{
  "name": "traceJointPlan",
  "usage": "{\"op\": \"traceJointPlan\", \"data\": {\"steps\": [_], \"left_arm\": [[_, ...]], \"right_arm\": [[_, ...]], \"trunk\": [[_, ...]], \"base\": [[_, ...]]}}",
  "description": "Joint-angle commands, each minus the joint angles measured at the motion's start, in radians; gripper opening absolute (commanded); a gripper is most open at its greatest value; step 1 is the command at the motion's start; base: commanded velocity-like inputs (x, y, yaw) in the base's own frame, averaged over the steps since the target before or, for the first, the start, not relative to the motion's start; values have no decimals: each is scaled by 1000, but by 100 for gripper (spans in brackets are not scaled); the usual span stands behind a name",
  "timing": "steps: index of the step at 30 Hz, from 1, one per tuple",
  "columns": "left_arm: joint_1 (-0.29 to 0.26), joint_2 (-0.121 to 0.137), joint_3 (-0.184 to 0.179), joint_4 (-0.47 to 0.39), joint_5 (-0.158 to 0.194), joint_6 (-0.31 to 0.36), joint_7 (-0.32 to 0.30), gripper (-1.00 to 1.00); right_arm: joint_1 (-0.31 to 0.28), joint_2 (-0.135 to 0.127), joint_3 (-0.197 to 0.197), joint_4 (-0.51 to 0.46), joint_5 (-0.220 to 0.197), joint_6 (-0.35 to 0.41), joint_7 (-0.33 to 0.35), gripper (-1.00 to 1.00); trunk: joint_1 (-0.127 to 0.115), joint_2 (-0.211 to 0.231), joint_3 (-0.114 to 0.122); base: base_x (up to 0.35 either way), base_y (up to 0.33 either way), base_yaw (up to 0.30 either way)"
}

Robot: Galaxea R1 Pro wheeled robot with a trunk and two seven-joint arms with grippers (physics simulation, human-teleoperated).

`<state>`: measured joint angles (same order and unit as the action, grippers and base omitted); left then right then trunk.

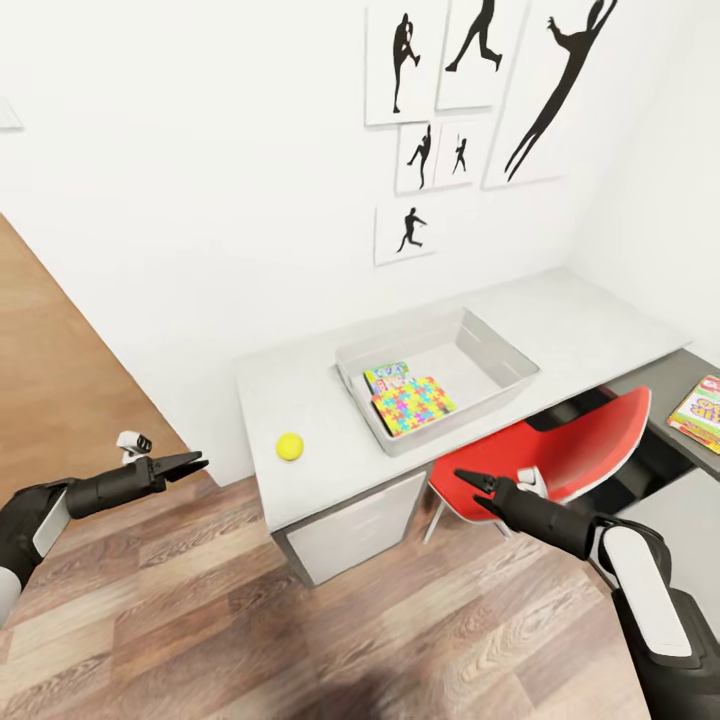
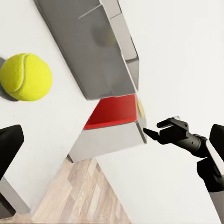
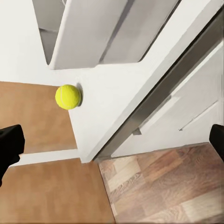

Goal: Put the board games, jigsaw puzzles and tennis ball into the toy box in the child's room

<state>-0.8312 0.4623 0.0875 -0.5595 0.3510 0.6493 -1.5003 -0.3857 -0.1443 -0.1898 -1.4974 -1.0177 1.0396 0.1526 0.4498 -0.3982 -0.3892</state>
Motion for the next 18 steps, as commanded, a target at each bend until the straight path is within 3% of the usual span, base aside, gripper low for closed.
{"op": "traceJointPlan", "data": {"steps": [1,8,18], "left_arm": [[0,0,0,0,0,11,-3,100],[0,1,0,1,0,13,-2,100],[0,1,1,1,0,12,-2,100]], "right_arm": [[-1,0,-2,2,10,4,10,100],[-1,-1,-7,7,11,2,10,100],[-1,1,-3,8,11,0,10,100]], "trunk": [[0,-2,-2],[0,-2,0],[0,-2,7]], "base": [[-129,-64,0],[-44,-22,51],[-3,-1,214]]}}
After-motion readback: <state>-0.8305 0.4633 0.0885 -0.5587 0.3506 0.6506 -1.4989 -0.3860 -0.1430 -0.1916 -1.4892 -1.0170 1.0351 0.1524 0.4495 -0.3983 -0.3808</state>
